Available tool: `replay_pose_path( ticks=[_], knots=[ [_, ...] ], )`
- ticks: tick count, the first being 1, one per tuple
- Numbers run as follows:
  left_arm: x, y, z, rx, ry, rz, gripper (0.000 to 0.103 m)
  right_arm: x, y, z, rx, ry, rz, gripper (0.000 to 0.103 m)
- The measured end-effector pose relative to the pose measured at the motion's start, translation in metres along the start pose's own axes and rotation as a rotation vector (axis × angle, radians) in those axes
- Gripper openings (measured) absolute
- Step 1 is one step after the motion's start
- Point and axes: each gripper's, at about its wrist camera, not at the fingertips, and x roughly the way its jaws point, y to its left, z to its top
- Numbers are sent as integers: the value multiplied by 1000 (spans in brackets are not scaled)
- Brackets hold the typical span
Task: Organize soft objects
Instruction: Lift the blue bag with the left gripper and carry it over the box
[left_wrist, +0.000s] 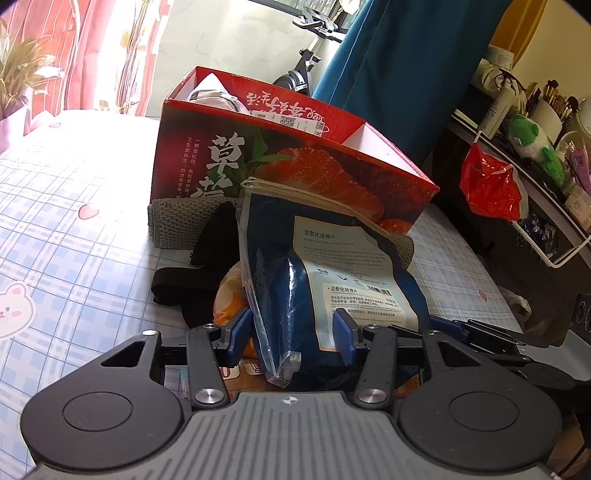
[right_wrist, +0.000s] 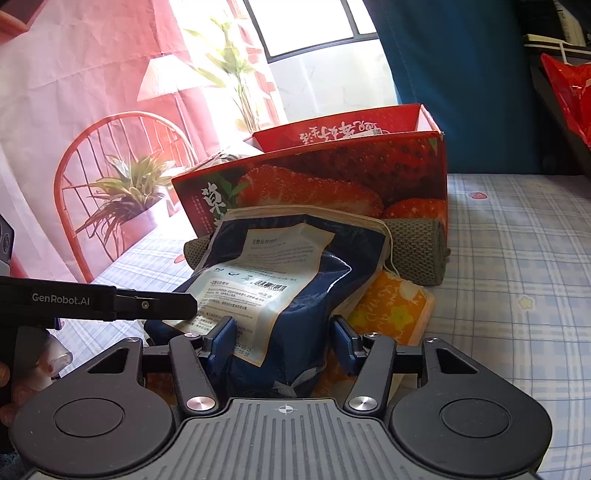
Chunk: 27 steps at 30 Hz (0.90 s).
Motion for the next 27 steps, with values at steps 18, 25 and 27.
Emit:
replay_pose_path(
  ticks=[18, 25, 27],
  knots=[
    [-16, -4, 0, 4, -24, -67, 49, -28, 19, 4, -59, -51, 8, 45],
    [-33, -8, 4, 20, -82, -95, 48, -42, 27, 12, -86, -88, 4, 44],
    [-40, -9, 9, 23, -105, -104, 48, -46, 31, 17, -105, -107, 6, 44]
  ],
)
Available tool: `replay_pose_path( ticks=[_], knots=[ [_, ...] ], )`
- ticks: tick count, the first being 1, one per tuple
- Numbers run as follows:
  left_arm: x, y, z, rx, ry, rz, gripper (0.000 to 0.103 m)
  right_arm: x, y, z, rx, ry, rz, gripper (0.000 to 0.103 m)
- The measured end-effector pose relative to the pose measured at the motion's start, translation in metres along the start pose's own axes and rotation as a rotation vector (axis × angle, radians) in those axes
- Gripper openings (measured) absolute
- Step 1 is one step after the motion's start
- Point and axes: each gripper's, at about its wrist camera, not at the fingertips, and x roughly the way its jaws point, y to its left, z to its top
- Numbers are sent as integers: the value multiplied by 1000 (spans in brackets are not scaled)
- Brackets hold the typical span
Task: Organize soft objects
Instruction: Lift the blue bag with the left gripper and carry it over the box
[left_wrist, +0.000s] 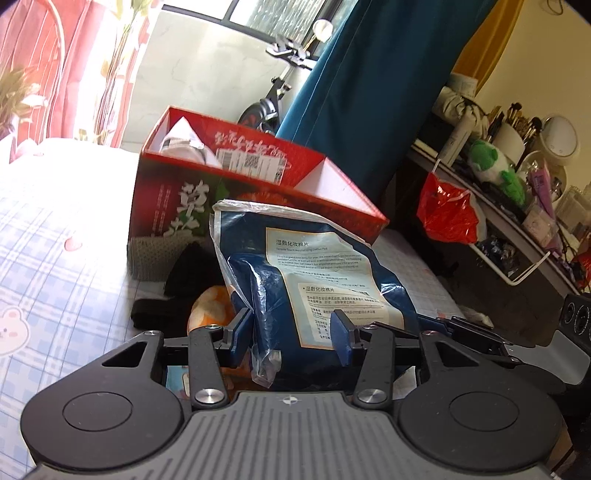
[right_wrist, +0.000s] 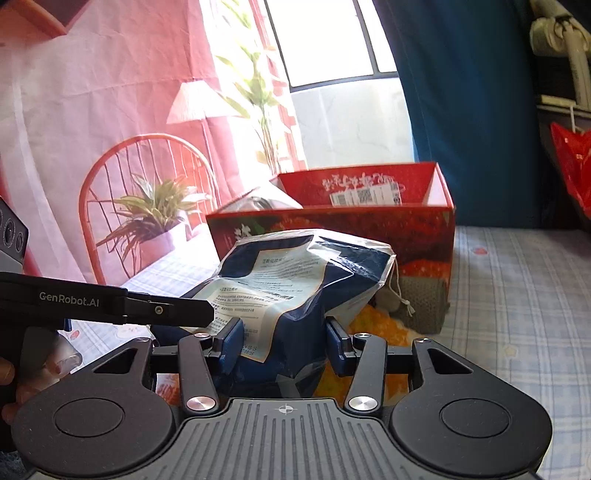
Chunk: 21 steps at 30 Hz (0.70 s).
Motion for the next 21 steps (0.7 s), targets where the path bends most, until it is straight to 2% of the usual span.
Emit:
replay_pose_path(
  ticks=[7, 13, 17, 21],
  knots=[
    [-18, -9, 43, 69, -100, -5, 48, -4, 12, 41, -79, -61, 13, 44],
    [-15, -20, 95, 151, -154, 21, 48, 7, 12, 95, -71, -111, 26, 44],
    [5, -9, 128, 166, -142, 46, 48, 35, 6, 134, -61, -96, 46, 44],
    [38, 7, 154, 149, -92, 76, 48, 73, 0, 160, -97, -68, 42, 44]
  ],
)
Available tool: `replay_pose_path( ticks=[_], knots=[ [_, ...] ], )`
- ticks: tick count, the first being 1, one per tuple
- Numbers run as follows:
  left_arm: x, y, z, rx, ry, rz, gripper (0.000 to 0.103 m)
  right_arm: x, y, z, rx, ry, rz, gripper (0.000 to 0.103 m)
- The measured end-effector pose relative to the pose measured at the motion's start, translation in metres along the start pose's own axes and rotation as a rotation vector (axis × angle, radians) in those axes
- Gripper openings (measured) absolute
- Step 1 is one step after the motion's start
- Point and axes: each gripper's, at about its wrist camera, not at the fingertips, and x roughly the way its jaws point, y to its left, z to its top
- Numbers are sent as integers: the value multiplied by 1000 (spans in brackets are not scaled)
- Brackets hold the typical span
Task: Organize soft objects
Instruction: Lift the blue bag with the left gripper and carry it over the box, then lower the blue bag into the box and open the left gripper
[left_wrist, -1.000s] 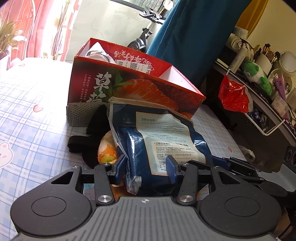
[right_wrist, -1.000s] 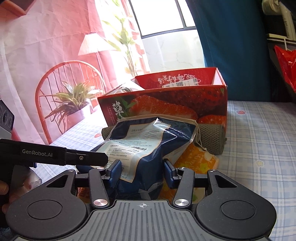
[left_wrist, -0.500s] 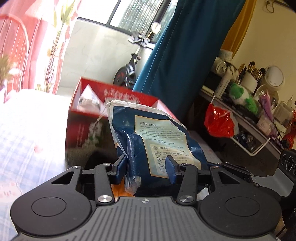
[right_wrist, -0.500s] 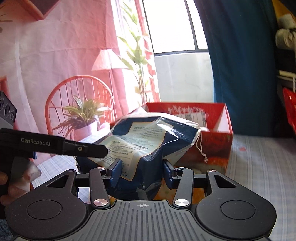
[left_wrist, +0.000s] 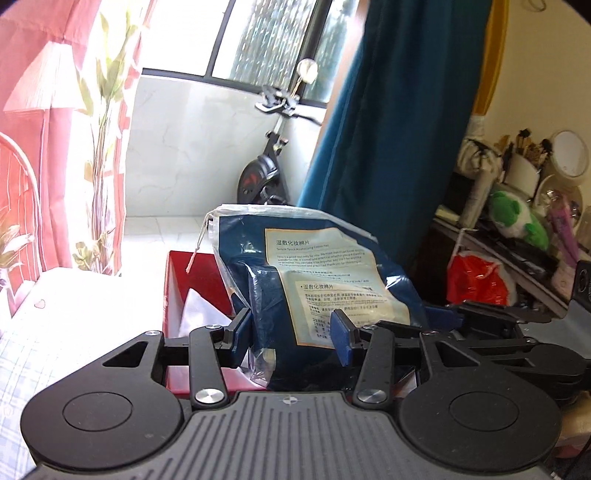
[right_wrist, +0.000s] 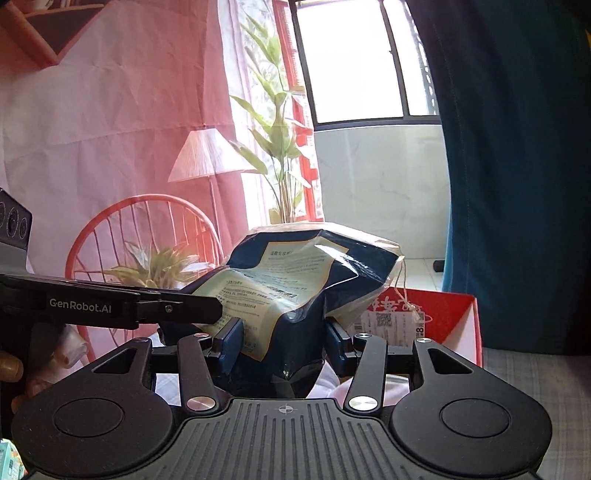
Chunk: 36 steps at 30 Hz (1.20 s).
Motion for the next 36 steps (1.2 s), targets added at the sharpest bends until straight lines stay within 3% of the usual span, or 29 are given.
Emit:
replay_pose_path(
  ticks=[6, 15, 19, 24, 30, 33, 36],
  knots=[
    [60, 23, 10, -71, 141, 39, 48, 63, -26, 9, 59, 126, 14, 44],
    [110, 34, -5, -18, 319, 123, 48, 135, -57, -15, 244, 359, -8, 39],
    [125, 31, 0, 67, 363, 165, 48, 155, -67, -26, 331, 424, -33, 36],
    [129, 32, 0, 103, 361, 183, 47, 173, -75, -33, 408, 495, -55, 35],
    [127, 27, -3, 123, 350, 184, 47, 182, -72, -33, 385, 557, -81, 34],
    [121, 27, -2, 128, 325, 184, 48, 179, -70, -33, 381, 558, -100, 35],
    [109, 27, 3, 135, 279, 187, 50, 168, -64, -30, 339, 505, -141, 40]
  ],
)
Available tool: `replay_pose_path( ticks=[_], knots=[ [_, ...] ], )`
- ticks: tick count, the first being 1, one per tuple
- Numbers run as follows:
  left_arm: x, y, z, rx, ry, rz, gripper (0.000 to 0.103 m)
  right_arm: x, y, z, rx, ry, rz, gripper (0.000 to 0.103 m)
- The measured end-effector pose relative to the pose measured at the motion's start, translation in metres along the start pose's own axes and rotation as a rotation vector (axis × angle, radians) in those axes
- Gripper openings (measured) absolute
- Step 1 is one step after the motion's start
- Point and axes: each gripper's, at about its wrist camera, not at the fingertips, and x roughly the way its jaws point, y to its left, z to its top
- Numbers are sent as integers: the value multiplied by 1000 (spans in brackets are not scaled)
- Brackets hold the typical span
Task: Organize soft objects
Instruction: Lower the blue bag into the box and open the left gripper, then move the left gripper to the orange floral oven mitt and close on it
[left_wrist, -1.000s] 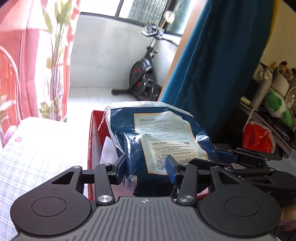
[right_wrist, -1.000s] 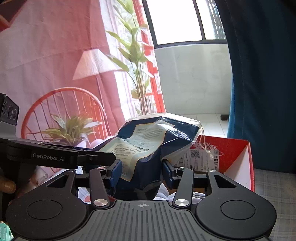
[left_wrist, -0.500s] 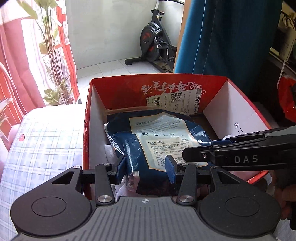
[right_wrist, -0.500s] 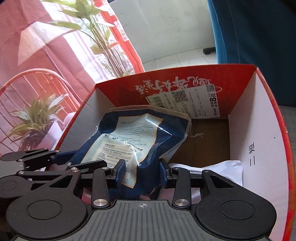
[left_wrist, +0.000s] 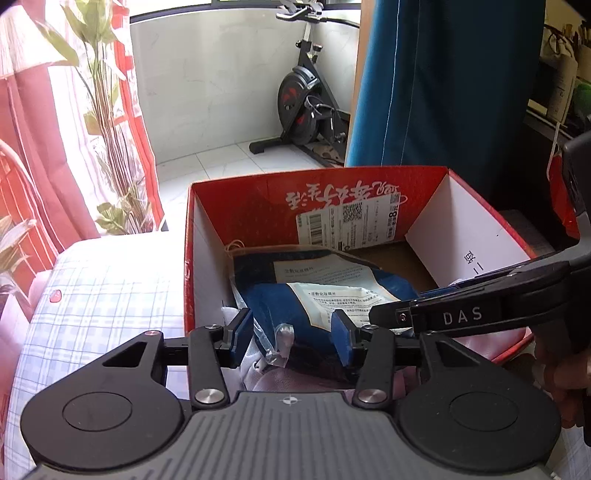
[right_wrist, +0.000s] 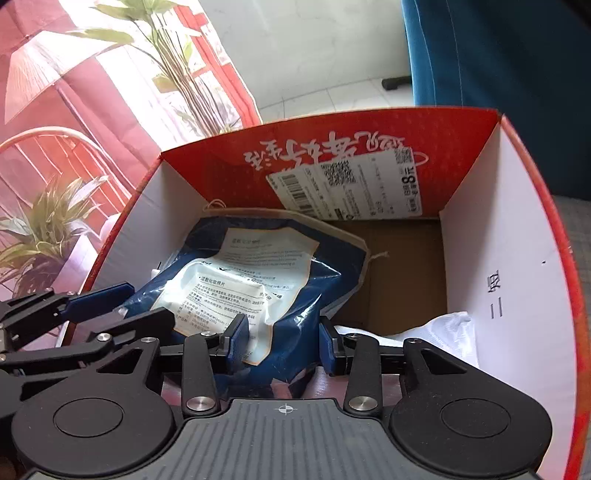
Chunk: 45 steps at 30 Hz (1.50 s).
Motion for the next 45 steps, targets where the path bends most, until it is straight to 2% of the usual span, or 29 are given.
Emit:
replay_pose_path(
  ticks=[2, 11, 19, 23, 28, 34, 38, 45],
  knots=[
    [-9, 1, 2, 1, -26, 7, 52, -11, 8, -4, -59, -47, -31, 44],
    [-53, -13, -1, 1, -106, 12, 52, -79, 21, -20, -191, -199, -74, 45],
    [-96, -41, -40, 3, -131, -15, 52, -123, 14, -72, -216, -270, -80, 45],
    [-111, -55, -68, 15, -142, -36, 54, -139, 8, -108, -201, -304, -49, 53],
    [-114, -63, -104, -4, -112, -60, 54, -136, 8, -163, -256, -291, -83, 53],
    [-95, -65, -138, -32, -77, -75, 56, -120, -2, -224, -240, -267, -98, 53],
    [-86, -61, -152, -64, -69, -76, 61, -117, -6, -243, -229, -265, -90, 53],
    [-70, -47, -173, -154, -23, -101, 62, -108, -16, -248, -204, -256, -83, 53]
  ],
)
